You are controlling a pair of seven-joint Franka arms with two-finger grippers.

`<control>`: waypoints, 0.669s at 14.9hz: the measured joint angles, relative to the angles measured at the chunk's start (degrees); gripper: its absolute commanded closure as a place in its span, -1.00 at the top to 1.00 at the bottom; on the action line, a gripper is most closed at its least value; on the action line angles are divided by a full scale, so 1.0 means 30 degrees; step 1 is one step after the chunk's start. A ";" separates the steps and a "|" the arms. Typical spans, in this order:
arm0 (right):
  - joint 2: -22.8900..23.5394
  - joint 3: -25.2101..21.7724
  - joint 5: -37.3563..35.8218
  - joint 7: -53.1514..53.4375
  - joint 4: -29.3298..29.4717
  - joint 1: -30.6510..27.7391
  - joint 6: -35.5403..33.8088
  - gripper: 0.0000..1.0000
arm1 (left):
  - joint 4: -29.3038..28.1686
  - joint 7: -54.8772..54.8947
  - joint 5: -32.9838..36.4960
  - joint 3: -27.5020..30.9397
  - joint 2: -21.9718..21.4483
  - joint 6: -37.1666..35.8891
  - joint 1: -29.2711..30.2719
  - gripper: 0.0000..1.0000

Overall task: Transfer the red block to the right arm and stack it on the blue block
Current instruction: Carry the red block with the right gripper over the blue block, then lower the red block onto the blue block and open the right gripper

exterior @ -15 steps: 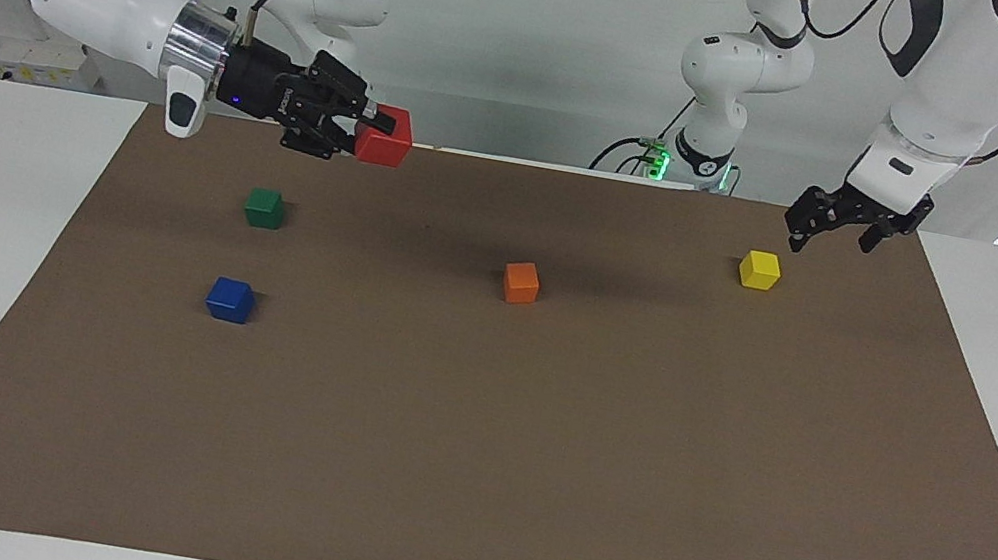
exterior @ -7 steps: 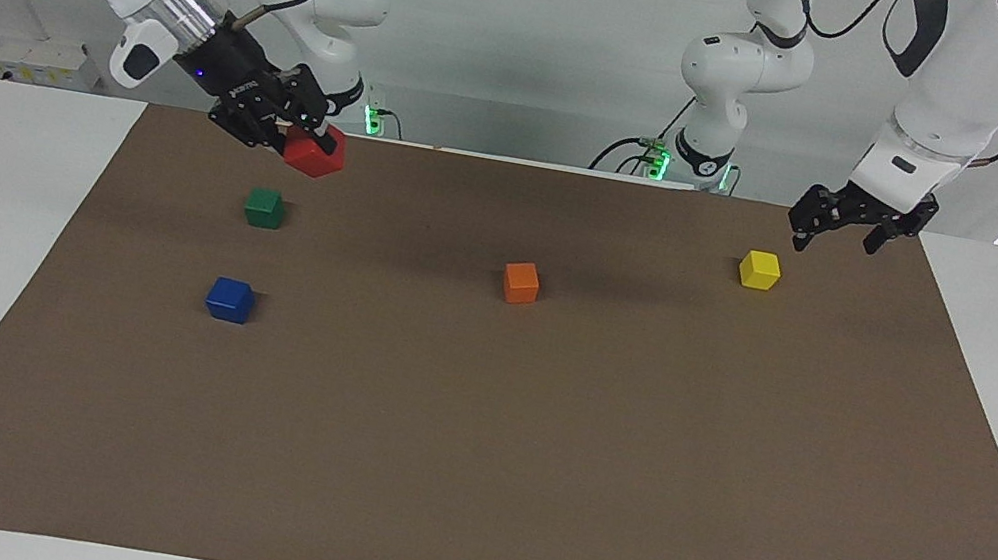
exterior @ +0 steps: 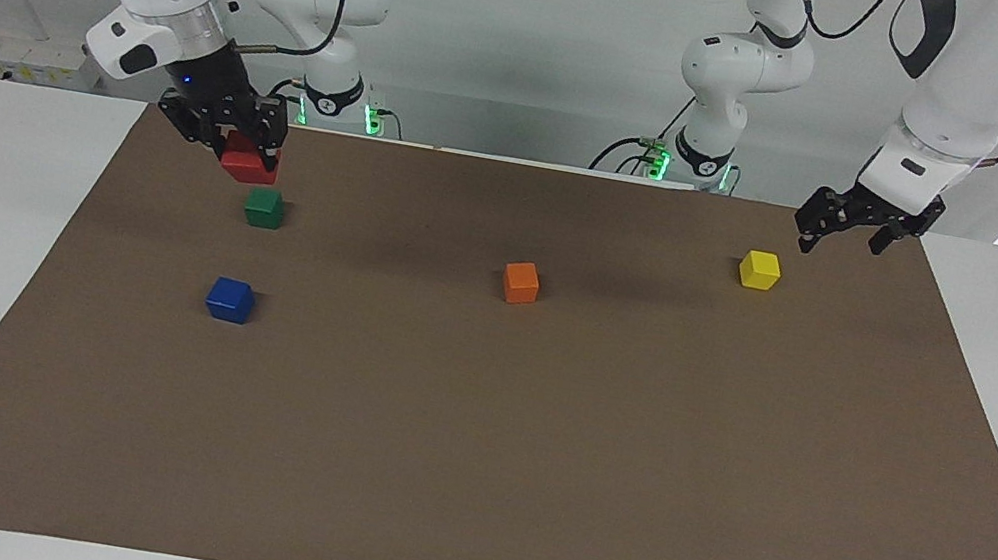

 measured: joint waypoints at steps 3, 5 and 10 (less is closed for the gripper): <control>-0.0241 0.0011 -0.1517 0.0060 -0.1104 0.0083 0.0806 -1.00 | 0.0001 -0.0073 0.0000 -0.0077 0.0000 0.0000 0.0032 1.00; -0.0704 0.0013 -0.1908 0.0147 -0.2763 0.0205 0.2742 -1.00 | 0.0002 -0.0207 0.0000 -0.0156 0.0000 0.0003 -0.0007 1.00; -0.1557 0.0024 -0.3194 0.0726 -0.6290 0.0318 0.6723 -1.00 | 0.0017 -0.0353 -0.0001 0.2240 -0.0035 0.0001 -0.2686 1.00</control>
